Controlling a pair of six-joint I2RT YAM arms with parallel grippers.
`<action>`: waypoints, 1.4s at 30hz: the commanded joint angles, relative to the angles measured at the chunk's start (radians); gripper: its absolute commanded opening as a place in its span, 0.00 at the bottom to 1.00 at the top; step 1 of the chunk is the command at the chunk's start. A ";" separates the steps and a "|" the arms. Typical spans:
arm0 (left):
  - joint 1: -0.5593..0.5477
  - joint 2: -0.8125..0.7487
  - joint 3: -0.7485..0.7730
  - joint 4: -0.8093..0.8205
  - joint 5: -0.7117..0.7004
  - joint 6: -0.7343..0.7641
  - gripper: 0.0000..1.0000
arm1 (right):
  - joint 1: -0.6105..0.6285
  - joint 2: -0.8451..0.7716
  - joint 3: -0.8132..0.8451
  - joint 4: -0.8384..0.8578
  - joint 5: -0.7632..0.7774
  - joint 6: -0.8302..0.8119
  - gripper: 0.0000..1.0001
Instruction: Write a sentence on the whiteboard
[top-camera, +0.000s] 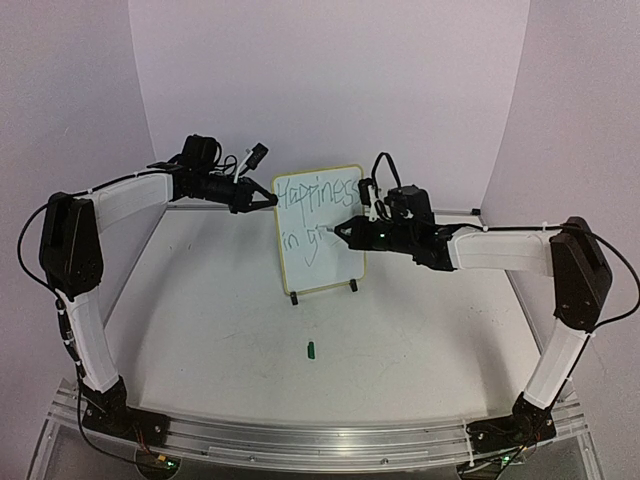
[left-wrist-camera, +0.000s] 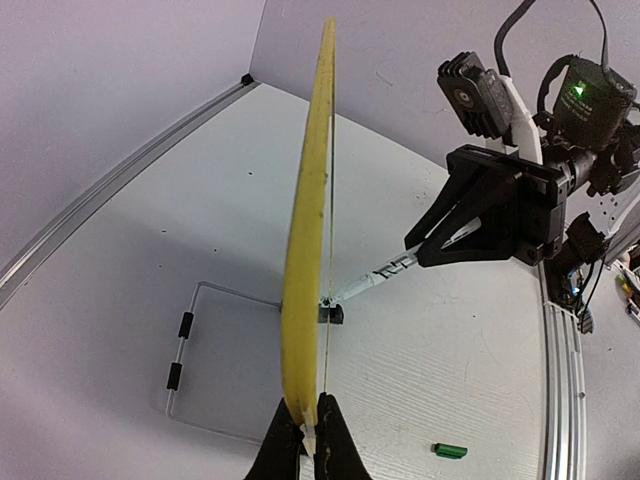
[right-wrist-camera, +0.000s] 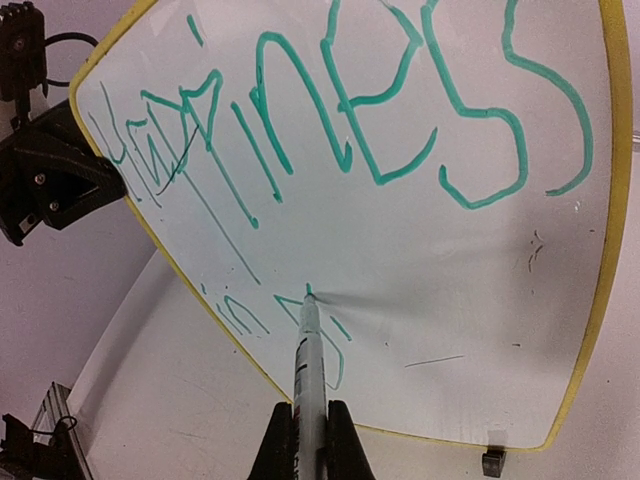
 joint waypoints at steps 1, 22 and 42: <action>-0.028 0.010 -0.042 -0.161 -0.037 0.027 0.00 | -0.005 -0.027 0.028 0.034 -0.017 -0.013 0.00; -0.034 0.010 -0.046 -0.160 -0.043 0.026 0.00 | -0.036 -0.107 -0.091 0.052 -0.104 -0.026 0.00; -0.038 0.011 -0.048 -0.164 -0.050 0.031 0.00 | -0.036 -0.021 -0.017 0.043 -0.037 -0.015 0.00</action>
